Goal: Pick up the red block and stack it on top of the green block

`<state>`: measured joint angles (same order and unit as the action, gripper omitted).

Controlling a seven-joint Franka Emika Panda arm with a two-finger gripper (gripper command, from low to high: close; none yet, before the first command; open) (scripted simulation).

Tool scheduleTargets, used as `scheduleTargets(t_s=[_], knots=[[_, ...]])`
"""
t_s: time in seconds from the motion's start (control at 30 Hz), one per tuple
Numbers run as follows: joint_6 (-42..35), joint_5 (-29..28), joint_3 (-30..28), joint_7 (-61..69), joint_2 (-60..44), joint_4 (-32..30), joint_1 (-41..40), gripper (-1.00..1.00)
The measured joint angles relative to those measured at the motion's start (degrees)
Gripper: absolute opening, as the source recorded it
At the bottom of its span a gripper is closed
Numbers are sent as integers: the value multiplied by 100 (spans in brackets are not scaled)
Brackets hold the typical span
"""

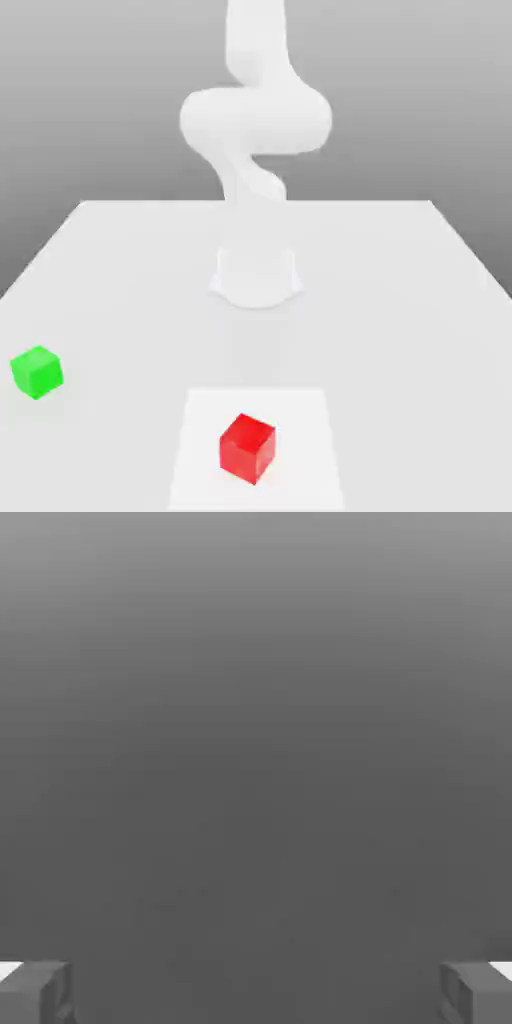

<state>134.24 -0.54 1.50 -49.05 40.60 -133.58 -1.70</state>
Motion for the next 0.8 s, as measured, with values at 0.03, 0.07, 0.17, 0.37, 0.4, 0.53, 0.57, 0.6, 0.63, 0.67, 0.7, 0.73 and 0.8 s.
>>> scheduleTargets(t_s=[0.03, 0.07, 0.17, 0.37, 0.4, 0.53, 0.57, 0.6, 0.63, 0.67, 0.7, 0.73, 0.8], knots=[[106, -26, 61, -142, -226, -78, -69, 0], [208, -52, 117, -279, -443, -152, -132, 0], [504, -134, 269, -680, -1076, -369, -308, 0], [1088, -317, 464, -1488, -2329, -796, -557, 0], [1185, -341, 487, -1618, -2538, -867, -591, 0], [1576, -400, 520, -2111, -3368, -1153, -665, 0], [1675, -397, 517, -2222, -3574, -1224, -674, 0], [1773, -384, 515, -2326, -3779, -1296, -682, 0], [1872, -359, 514, -2420, -3983, -1368, -689, 0], [1970, -318, 514, -2502, -4186, -1439, -693, 0], [2070, -265, 517, -2578, -4387, -1512, -684, 0], [2180, -214, 518, -2640, -4588, -1571, -676, 0], [2480, -249, 478, -2744, -4996, -1575, -647, 0]])
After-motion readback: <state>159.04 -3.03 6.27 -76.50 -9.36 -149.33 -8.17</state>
